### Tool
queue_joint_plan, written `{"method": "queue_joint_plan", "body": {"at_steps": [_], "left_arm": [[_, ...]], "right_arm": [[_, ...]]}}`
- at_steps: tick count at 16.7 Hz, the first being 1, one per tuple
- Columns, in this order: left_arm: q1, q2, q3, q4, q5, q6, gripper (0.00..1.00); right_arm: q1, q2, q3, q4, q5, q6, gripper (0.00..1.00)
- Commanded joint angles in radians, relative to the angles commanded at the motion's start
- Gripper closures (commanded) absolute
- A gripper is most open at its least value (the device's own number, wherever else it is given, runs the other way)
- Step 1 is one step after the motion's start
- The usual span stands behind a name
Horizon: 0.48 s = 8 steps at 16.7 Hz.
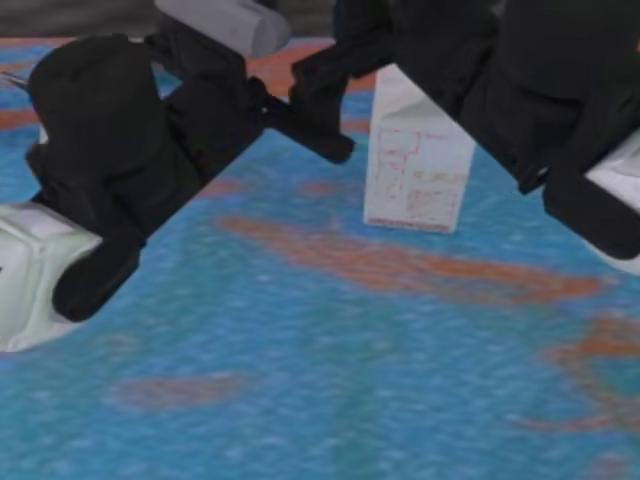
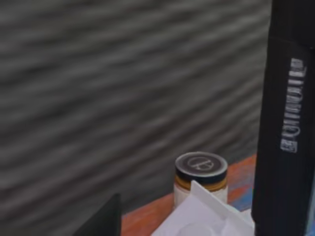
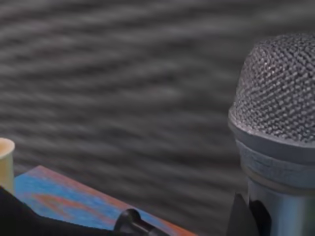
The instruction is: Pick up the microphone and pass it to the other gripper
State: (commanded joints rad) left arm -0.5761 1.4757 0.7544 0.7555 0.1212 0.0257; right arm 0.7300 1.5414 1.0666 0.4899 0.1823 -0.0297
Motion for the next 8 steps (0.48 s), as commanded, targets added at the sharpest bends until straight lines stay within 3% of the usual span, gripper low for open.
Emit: {"method": "queue_joint_plan", "body": {"at_steps": [5, 8], "left_arm": [[0.035, -0.2, -0.154, -0.037, 0.02, -0.002, 0.0], [0.044, -0.252, -0.201, -0.045, 0.029, -0.002, 0.0]], "right_arm": [[-0.068, -0.083, -0.072, -0.002, -0.078, 0.002, 1.0], [-0.092, -0.106, -0.097, -0.005, -0.101, -0.002, 1.0]]}}
